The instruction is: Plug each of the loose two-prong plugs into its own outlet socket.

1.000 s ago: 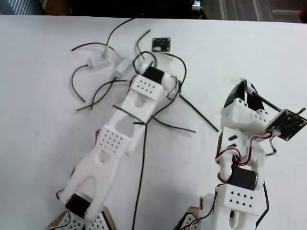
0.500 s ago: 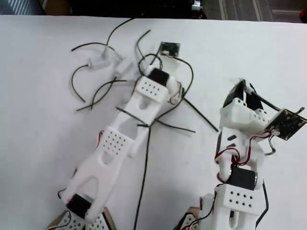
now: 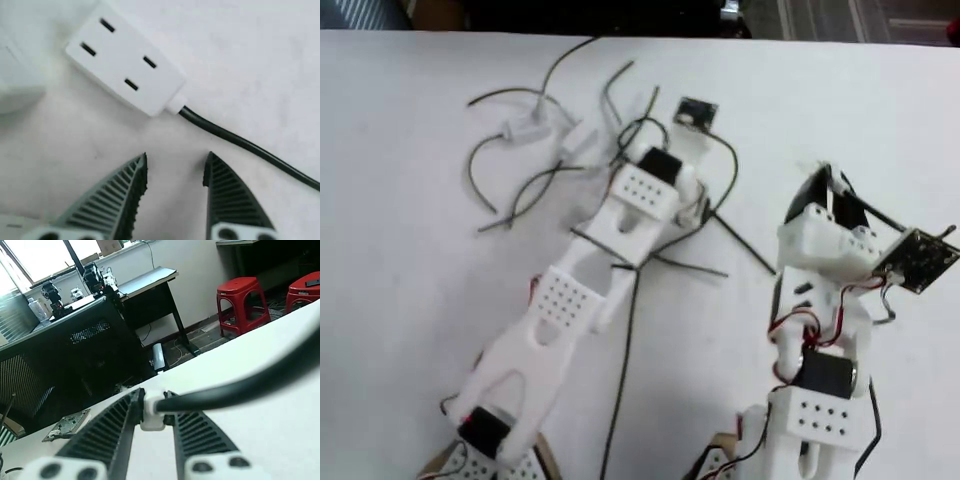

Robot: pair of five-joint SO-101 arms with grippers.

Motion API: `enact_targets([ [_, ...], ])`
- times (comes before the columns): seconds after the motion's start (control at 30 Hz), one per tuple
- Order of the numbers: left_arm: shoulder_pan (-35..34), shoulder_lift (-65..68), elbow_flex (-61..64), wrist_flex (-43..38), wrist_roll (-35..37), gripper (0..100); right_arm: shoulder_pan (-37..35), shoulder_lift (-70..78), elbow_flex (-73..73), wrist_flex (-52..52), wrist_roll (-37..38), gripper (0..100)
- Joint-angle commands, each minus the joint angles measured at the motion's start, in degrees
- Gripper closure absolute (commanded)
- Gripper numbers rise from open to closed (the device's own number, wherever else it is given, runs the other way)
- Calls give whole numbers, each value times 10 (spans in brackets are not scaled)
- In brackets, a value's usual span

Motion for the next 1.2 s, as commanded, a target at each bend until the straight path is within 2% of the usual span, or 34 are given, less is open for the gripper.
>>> enact_targets([
  [0.0, -6, -15, -18, 26, -6, 878, -2, -8, -11, -9, 1, 981],
  [0.13, -6, -16, -21, 64, -49, 935, -2, -8, -11, -9, 1, 981],
  [0.3, -6, -15, -101, 146, -90, 923, -2, -8, -11, -9, 1, 981],
  [0.6, -18, -16, -126, 149, -91, 952, -2, -8, -11, -9, 2, 981],
  [0.73, -10, -17, -127, 149, -142, 976, -2, -8, -11, -9, 2, 981],
  [0.83, -9, -17, -156, 149, -144, 976, -2, -8, -11, -9, 2, 981],
  [0.9, -11, -17, -178, 146, -129, 976, -2, -8, -11, -9, 2, 981],
  [1.07, -12, -8, -166, 75, 30, 976, -2, -8, -11, -9, 2, 981],
  [1.17, -22, 0, -161, 38, 79, 941, -2, -8, -11, -9, 2, 981],
])
